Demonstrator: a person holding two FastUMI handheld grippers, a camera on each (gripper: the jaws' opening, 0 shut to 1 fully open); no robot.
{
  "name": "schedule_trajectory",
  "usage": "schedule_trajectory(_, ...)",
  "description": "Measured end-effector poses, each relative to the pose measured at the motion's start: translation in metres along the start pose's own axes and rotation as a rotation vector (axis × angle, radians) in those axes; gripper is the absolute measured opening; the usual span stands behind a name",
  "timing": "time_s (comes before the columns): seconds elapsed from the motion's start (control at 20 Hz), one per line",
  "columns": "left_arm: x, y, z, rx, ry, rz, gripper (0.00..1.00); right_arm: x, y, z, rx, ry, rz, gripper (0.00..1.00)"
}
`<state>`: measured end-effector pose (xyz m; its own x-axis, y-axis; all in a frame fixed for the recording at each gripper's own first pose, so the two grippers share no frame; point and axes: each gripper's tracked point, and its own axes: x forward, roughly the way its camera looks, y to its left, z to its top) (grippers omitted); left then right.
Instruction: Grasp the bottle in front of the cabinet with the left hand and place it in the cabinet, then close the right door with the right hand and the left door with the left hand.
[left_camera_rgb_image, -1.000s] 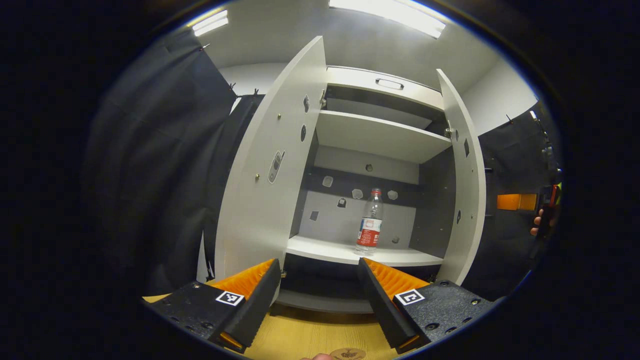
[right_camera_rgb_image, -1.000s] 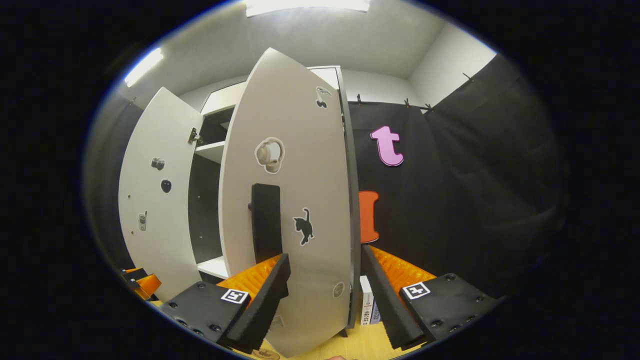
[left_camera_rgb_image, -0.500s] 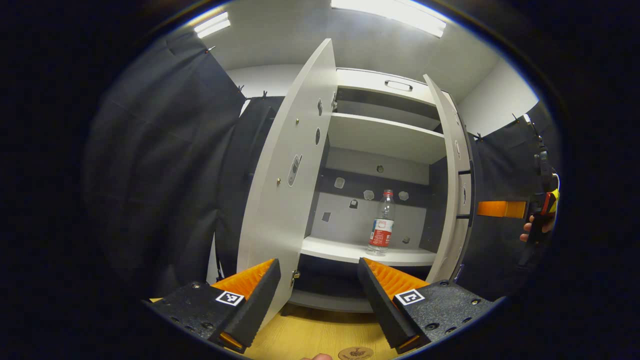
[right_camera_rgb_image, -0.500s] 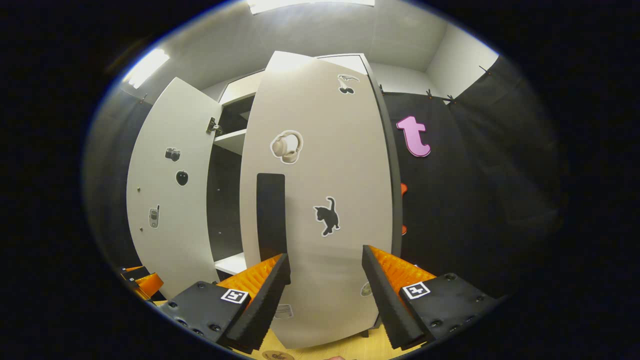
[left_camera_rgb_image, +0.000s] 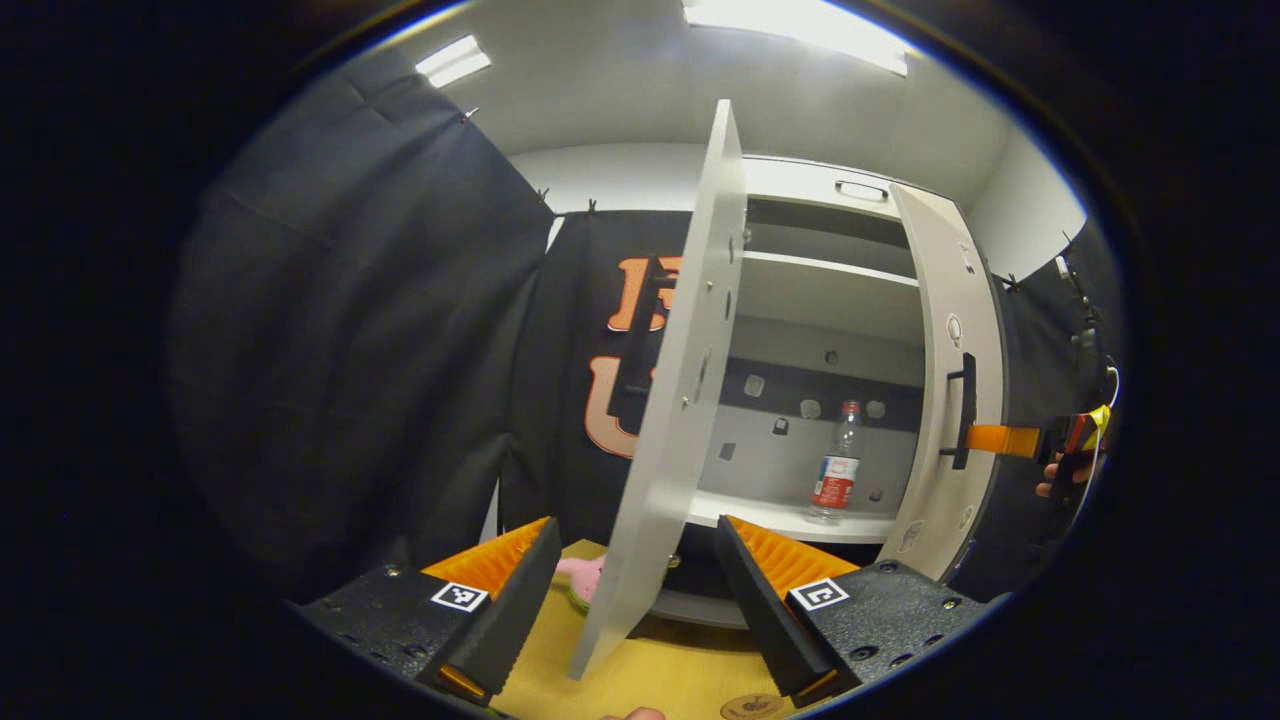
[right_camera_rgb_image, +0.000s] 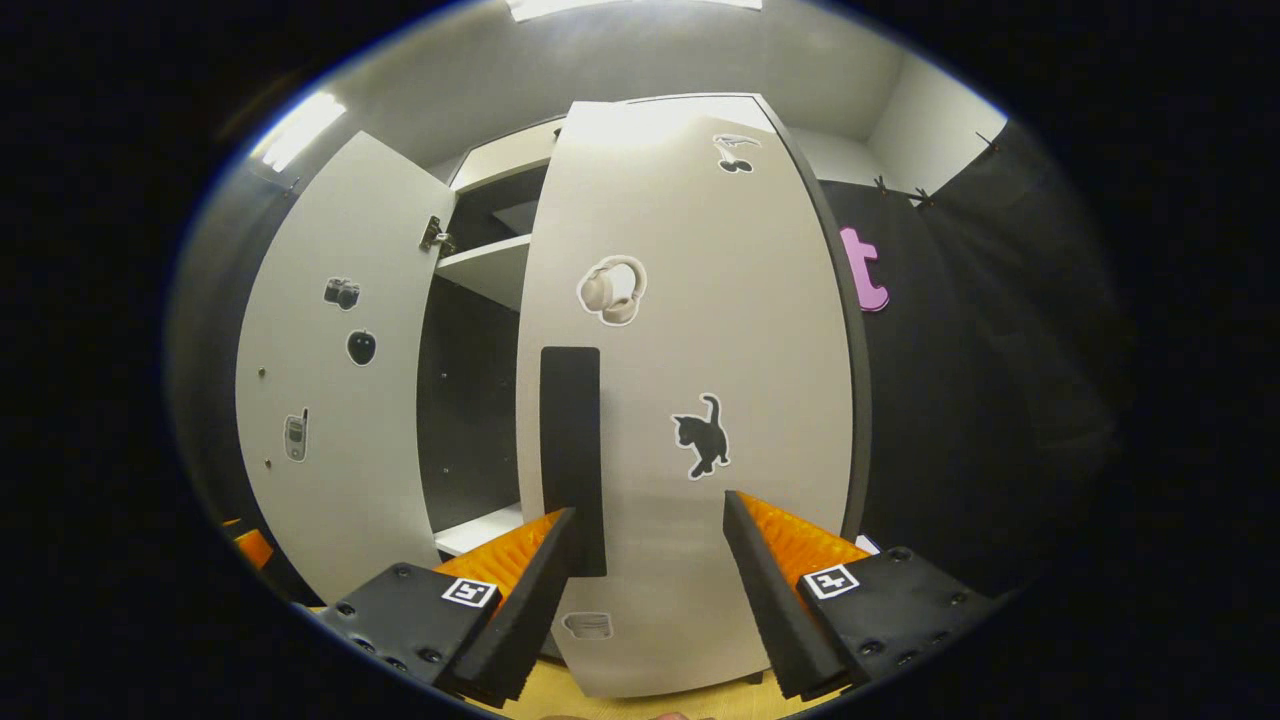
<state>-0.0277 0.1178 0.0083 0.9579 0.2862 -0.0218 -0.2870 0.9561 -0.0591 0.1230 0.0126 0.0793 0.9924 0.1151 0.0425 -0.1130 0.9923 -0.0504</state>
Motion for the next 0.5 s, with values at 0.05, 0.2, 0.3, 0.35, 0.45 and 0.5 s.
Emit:
schedule_trajectory(0.05, 0.000, 0.009, 0.003, 0.009, -0.004, 0.024, 0.94, 0.002, 0.000, -0.001, -0.003, -0.001, -0.001, 0.95)
schedule_trajectory(0.2, 0.001, 0.035, 0.015, 0.032, -0.028, 0.086, 0.94, 0.008, 0.003, -0.001, 0.000, -0.002, -0.005, 0.95)
schedule_trajectory(0.3, 0.002, 0.048, 0.018, 0.042, -0.030, 0.126, 0.94, 0.011, 0.004, -0.002, 0.011, -0.002, -0.001, 0.95)
schedule_trajectory(0.35, 0.004, 0.054, 0.021, 0.047, -0.032, 0.136, 0.94, 0.012, 0.005, -0.002, 0.018, -0.005, -0.002, 0.95)
schedule_trajectory(0.45, 0.009, 0.061, 0.027, 0.053, -0.042, 0.148, 0.94, 0.012, 0.004, -0.001, 0.024, -0.014, -0.009, 0.95)
schedule_trajectory(0.5, 0.014, 0.062, 0.032, 0.054, -0.049, 0.147, 0.94, 0.012, 0.004, -0.001, 0.022, -0.011, -0.012, 0.95)
